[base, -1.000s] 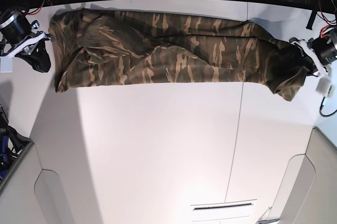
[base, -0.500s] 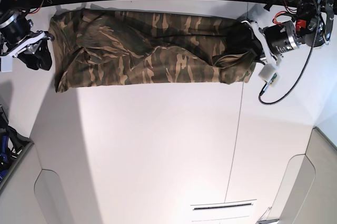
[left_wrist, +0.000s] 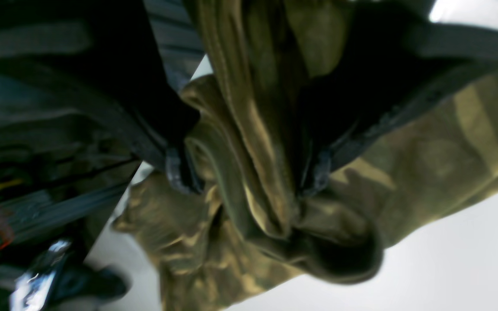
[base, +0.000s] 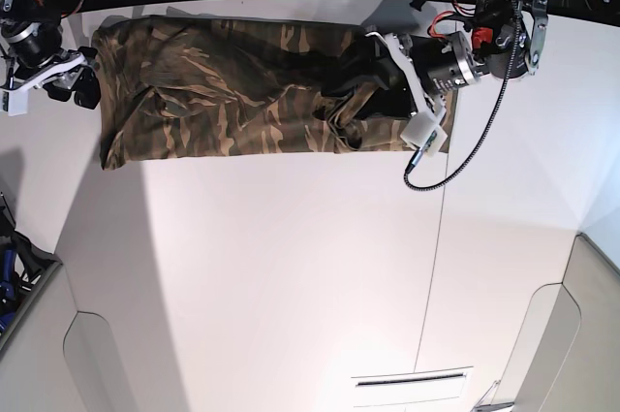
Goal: Fold the T-shirt properly
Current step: 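Fold one end of the strip toward the middle with the left gripper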
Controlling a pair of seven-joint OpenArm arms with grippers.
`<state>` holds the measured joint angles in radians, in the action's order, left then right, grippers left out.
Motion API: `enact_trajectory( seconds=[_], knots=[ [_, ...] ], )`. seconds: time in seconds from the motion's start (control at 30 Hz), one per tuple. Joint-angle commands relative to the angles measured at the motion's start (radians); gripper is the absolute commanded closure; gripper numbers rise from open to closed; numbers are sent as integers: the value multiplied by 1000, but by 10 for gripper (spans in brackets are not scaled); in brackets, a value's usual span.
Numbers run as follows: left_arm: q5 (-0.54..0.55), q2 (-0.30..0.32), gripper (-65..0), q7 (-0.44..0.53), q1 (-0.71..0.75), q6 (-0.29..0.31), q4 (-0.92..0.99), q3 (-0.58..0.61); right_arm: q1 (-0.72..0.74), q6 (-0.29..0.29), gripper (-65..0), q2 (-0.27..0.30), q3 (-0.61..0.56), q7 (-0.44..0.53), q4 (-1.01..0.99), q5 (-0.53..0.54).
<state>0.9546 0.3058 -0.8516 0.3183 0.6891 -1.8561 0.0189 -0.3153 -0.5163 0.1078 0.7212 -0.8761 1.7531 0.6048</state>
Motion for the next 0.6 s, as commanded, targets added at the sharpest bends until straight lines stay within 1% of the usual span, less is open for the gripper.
enact_trajectory(
  seconds=[0.0, 0.07, 0.17, 0.23, 0.33, 0.4, 0.57],
  knots=[
    [28, 0, -346, 25, -8, 9, -14, -4, 5, -16, -347, 11, 3, 39, -13, 13],
    [30, -10, -346, 25, -8, 9, -14, -4, 8, -31, -347, 11, 3, 70, -68, 16],
    [64, -10, -346, 25, -8, 9, -14, -4, 27, -31, -347, 11, 3, 72, -127, 14],
    [107, -10, -346, 23, -8, 9, -14, -4, 49, -37, -347, 14, 3, 72, -158, 15],
    [176, -10, -346, -9, -2, 9, -14, -4, 82, -49, -347, 14, 3, 71, -195, 16],
    [195, -12, -346, -38, -2, 9, -14, -4, 95, -49, -347, 14, 0, 62, -216, 19],
    [193, -12, -346, -43, -3, 9, -14, -4, 95, -64, -347, 14, -43, 0, -231, 77]
  ],
)
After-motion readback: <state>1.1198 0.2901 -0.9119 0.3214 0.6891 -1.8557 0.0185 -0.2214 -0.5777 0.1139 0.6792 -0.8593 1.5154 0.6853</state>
